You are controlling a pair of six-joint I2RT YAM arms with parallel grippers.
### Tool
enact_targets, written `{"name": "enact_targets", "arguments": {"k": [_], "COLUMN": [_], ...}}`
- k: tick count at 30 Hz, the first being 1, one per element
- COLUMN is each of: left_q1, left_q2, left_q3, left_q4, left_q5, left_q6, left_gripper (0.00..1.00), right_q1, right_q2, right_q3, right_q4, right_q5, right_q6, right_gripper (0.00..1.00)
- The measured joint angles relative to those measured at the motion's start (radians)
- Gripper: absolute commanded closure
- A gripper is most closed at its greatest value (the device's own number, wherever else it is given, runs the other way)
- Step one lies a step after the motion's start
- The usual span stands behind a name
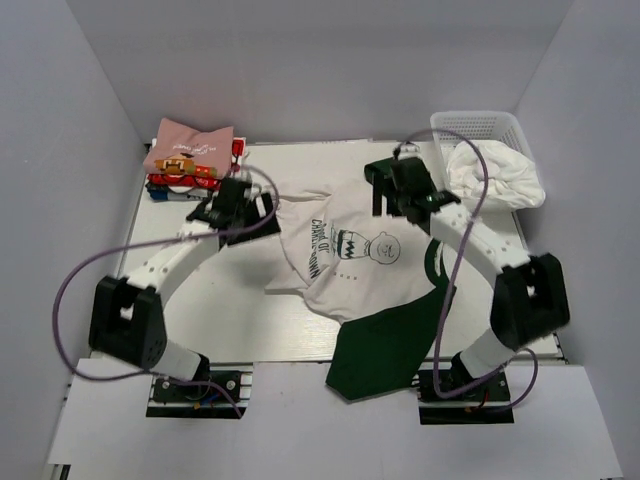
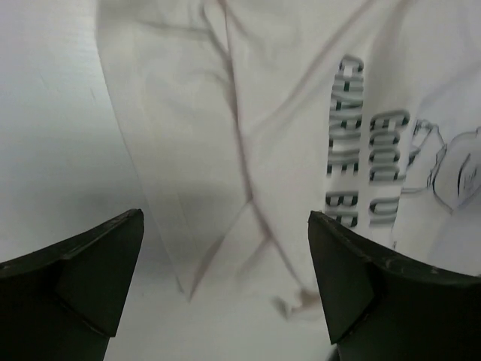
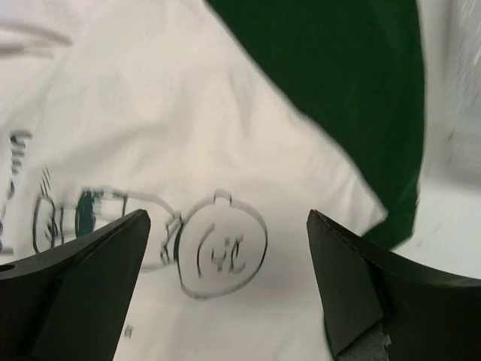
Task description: Fold and stack the t-shirts
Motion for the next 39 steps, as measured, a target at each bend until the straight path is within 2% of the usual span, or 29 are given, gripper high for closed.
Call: {"name": "enact_targets", "arguments": {"k": [3, 6, 9, 10, 11, 12, 14, 15, 17, 18, 19, 23, 26, 30, 34, 35, 37, 38, 39], "left_q1": [-0.011, -0.014, -0.015, -0.015, -0.015, -0.015, -0.014, -0.014, -0.014, -0.014, -0.015, -0.011, -0.001, 0.003, 0.012, 0.014, 0.018, 0.015, 0.01], "left_q2": [-0.125, -0.159, -0.146, -0.134, -0.118, -0.101, -0.063, -0.039, -0.004, 0.009, 0.017, -0.005, -0.104, -0.29, -0.402, -0.421, -0.446, -0.45, -0.446], "left_q3": [-0.224, -0.389, -0.449, -0.449, -0.447, -0.444, -0.428, -0.421, -0.418, -0.418, -0.418, -0.418, -0.402, -0.304, -0.263, -0.283, -0.35, -0.389, -0.42], "left_q4": [0.042, 0.057, 0.078, 0.1, 0.133, 0.156, 0.192, 0.216, 0.256, 0.266, 0.269, 0.24, 0.148, -0.008, -0.138, -0.152, -0.139, -0.113, -0.085], "left_q5": [0.076, 0.136, 0.171, 0.182, 0.192, 0.202, 0.224, 0.233, 0.26, 0.277, 0.29, 0.304, 0.276, 0.124, -0.006, -0.016, 0.016, 0.068, 0.121], "left_q6": [-0.04, -0.076, -0.096, -0.099, -0.105, -0.104, -0.105, -0.102, -0.101, -0.096, -0.092, -0.087, -0.101, -0.145, -0.2, -0.204, -0.188, -0.169, -0.143], "left_gripper": [0.0, 0.0, 0.0, 0.07, 0.11, 0.17, 0.4, 0.67, 0.95, 1.0, 1.0, 1.0, 1.0, 1.0, 0.99, 0.86, 0.48, 0.1, 0.0], "right_q1": [0.006, 0.004, 0.002, 0.002, 0.002, 0.002, 0.002, 0.002, 0.0, -0.001, -0.001, -0.004, -0.01, -0.032, -0.072, -0.083, -0.092, -0.094, -0.095], "right_q2": [-0.128, -0.194, -0.27, -0.296, -0.331, -0.346, -0.349, -0.34, -0.314, -0.299, -0.286, -0.218, -0.155, -0.102, -0.075, -0.067, -0.063, -0.063, -0.063], "right_q3": [-0.214, -0.412, -0.566, -0.597, -0.635, -0.651, -0.662, -0.662, -0.662, -0.662, -0.654, -0.605, -0.552, -0.506, -0.479, -0.472, -0.469, -0.468, -0.468], "right_q4": [0.005, -0.024, -0.027, -0.026, -0.02, -0.018, -0.008, -0.001, 0.013, 0.016, 0.018, 0.019, 0.001, -0.021, -0.022, -0.02, -0.011, -0.009, -0.006], "right_q5": [-0.021, -0.049, -0.093, -0.109, -0.118, -0.128, -0.133, -0.131, -0.12, -0.111, -0.097, -0.043, 0.006, 0.058, 0.07, 0.07, 0.06, 0.055, 0.05], "right_q6": [0.11, 0.206, 0.269, 0.288, 0.297, 0.309, 0.329, 0.339, 0.356, 0.364, 0.373, 0.409, 0.431, 0.455, 0.469, 0.465, 0.446, 0.437, 0.427], "right_gripper": [0.1, 0.1, 0.1, 0.1, 0.1, 0.1, 0.1, 0.1, 0.1, 0.1, 0.1, 0.1, 0.1, 0.1, 0.1, 0.1, 0.1, 0.1, 0.1]}}
